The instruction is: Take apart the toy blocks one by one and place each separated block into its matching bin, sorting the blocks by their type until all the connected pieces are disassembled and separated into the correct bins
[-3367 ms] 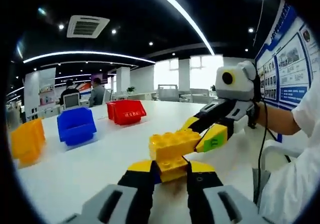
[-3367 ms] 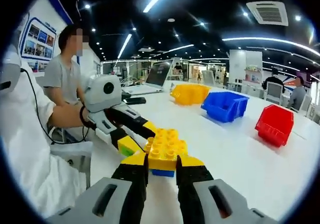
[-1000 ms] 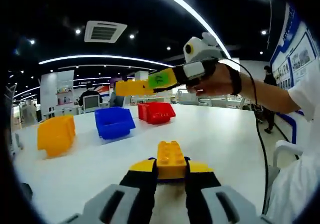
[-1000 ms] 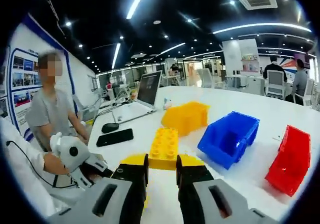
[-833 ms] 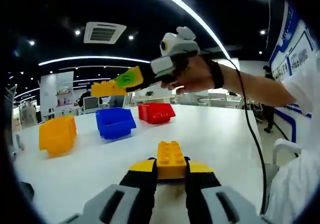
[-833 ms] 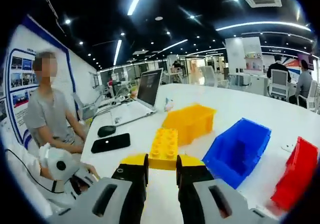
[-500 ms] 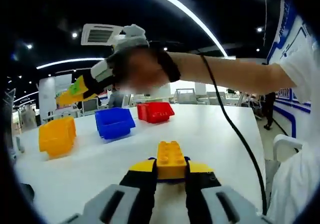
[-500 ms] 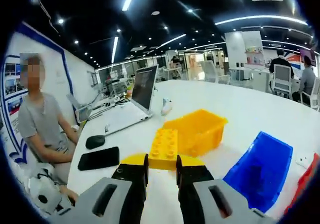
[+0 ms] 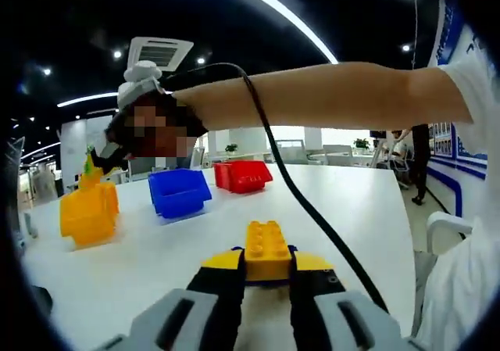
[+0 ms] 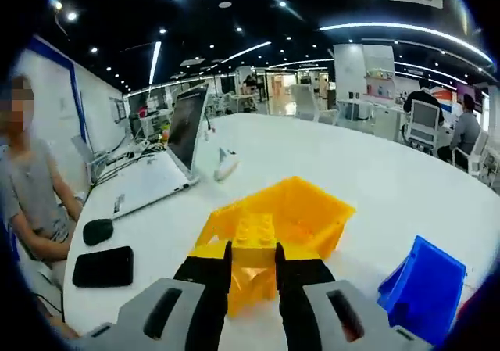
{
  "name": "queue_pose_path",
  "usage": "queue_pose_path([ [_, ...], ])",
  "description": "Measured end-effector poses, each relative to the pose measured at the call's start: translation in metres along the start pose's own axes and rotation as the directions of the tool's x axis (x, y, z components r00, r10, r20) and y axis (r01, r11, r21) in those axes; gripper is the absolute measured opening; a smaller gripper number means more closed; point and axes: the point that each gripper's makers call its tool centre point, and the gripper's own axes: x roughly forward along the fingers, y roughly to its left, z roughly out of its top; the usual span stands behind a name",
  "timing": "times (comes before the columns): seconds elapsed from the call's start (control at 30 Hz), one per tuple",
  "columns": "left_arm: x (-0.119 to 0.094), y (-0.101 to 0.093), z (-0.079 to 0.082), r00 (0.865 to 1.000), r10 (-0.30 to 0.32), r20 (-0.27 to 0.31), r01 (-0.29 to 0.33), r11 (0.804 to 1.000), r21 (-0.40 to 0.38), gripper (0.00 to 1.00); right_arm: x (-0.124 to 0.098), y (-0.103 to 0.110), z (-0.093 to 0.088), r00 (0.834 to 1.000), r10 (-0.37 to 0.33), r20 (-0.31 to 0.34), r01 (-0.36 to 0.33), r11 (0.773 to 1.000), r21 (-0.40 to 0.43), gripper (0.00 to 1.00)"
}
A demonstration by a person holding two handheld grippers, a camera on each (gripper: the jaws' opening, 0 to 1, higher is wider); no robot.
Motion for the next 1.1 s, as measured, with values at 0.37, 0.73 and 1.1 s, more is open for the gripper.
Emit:
queue_pose_path([
  [0.37, 0.002, 0.001, 0.0, 1.0, 0.003, 0.001, -0.003, 1.0, 0.001, 0.23, -0.093, 0.029, 0.005, 0.981, 0.142, 0.136, -0.139, 0.99, -0.027, 0.43],
  [0.73, 0.003, 0.002, 0.0, 1.0, 0.005, -0.006, -0.005, 1.0, -0.005, 0.23, -0.231, 0.031, -0.064, 0.98, 0.101, 0.17, -0.091, 0.994, -0.066, 0.42],
  [1.1, 0.008, 0.001, 0.002, 1.0, 0.006, -0.024, -0.006, 1.0, -0.003, 0.23, -0.305, 0.048, -0.159, 0.984, -0.019, 0.175, 0.02, 1.0, -0.005, 0.41],
])
